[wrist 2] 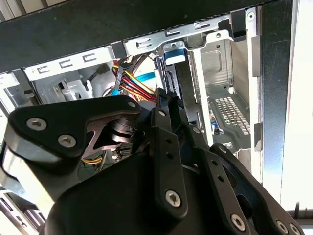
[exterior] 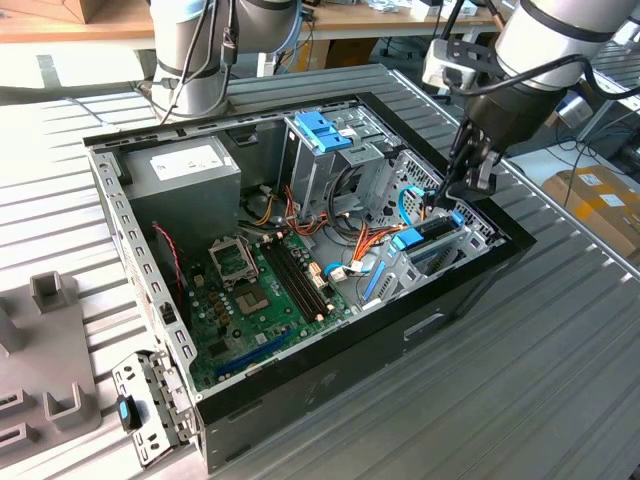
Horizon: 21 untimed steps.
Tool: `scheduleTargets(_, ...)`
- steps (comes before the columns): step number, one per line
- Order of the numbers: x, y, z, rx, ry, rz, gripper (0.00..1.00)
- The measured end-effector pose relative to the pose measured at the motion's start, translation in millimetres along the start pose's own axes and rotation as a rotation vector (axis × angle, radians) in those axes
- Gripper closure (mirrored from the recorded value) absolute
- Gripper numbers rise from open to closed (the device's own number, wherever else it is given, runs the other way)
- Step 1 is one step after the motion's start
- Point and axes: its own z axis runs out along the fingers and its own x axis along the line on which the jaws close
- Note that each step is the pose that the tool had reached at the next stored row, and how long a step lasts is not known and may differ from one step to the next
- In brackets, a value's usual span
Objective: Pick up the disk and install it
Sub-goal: 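Insert the first disk wire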
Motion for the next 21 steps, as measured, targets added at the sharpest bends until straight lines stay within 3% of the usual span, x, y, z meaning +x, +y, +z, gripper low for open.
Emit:
scheduleTargets(3,0.1,0.1,0.1,-0.0028,-0.0004,-0.034,0.8)
scheduleTargets(8,0.2,0.1,0.5,-0.0109,-0.0013,-0.136,0.8)
scheduleTargets(10,0.2,0.1,1.0,-0.017,-0.002,-0.213,0.8)
scheduleTargets(15,0.2,0.1,1.6,-0.0254,-0.0028,-0.319,0.8)
scheduleTargets(18,0.3,0.1,2.4,-0.0335,-0.0035,-0.422,0.8)
scheduleTargets(21,0.4,0.1,3.3,-0.0354,0.0004,-0.48,0.8)
